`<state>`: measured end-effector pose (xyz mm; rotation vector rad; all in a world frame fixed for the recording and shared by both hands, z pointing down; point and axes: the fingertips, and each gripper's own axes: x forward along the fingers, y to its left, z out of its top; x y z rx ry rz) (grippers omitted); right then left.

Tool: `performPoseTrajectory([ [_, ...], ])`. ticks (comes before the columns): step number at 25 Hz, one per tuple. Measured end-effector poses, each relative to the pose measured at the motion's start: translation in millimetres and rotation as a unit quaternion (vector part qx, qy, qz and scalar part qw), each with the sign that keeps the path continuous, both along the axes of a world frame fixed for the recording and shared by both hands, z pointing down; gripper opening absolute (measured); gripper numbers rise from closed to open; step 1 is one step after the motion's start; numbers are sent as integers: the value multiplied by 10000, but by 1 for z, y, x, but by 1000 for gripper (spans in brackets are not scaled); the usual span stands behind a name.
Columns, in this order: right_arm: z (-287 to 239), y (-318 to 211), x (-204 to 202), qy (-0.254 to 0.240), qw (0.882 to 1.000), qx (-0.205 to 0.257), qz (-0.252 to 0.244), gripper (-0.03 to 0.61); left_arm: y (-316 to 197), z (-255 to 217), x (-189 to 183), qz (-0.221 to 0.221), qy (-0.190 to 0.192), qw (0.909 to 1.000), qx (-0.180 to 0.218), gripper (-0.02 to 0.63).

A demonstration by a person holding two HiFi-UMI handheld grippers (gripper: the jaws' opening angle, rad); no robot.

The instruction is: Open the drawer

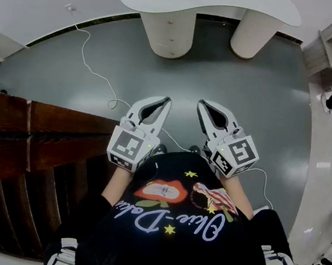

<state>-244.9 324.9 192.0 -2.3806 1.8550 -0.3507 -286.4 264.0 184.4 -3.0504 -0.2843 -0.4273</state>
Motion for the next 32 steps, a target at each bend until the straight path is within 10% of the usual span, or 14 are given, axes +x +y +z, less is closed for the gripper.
performPoseTrajectory([
  [32,9,90,54,-244,9987,450,12,0,58,3,39,-335,-168,9989,268,6],
])
